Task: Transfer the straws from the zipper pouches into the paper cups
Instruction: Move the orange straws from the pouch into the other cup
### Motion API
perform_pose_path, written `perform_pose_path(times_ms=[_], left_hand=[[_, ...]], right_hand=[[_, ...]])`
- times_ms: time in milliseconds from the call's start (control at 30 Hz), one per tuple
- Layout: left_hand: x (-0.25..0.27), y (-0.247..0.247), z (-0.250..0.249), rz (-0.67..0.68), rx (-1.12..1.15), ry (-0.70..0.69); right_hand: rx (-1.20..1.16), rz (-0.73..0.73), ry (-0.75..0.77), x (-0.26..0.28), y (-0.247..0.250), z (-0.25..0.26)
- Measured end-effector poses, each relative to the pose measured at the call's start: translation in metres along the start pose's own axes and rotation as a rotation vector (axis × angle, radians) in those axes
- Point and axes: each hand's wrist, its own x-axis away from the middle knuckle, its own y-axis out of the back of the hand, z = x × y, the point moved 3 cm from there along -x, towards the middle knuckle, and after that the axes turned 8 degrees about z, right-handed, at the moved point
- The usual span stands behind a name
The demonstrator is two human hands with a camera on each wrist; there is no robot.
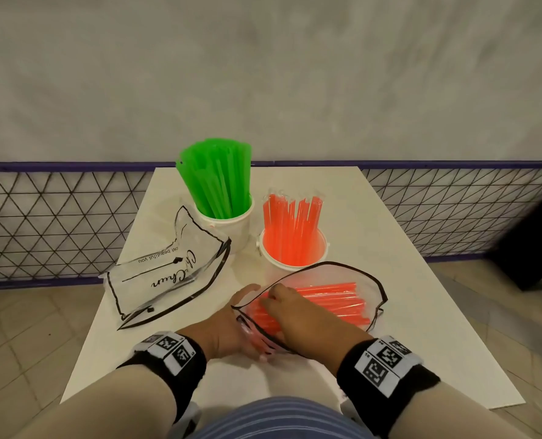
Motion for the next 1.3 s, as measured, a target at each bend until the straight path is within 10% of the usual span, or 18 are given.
perform_pose_path(times_ms=[367,667,833,1067,1300], left_hand=[[0.009,-0.007,-0.035,0.080,-0.254,-0.030],[0.009,0.020,0.001,0.152,-0.130,0.034],[0.007,0.062,-0.003,0.060,-0.489,0.138],[-0.025,0.069,-0.054,-0.250,-0.291,0.055],[-0.060,0.052,-0.080,-0.351,-0.203,0.055]], right_hand=[[0.187,-0.112,0.040,0.005,0.006,0.019],[-0.480,0.105,-0.195,0.003,0.081,-0.006],[-0.811,-0.200,-0.144,0.018,0.157,-0.014],[-1.217,-0.888,-0.154,0.004,0.182,-0.045],[-1.056,-0.838,-0.442,-0.025,0.123,-0.083]])
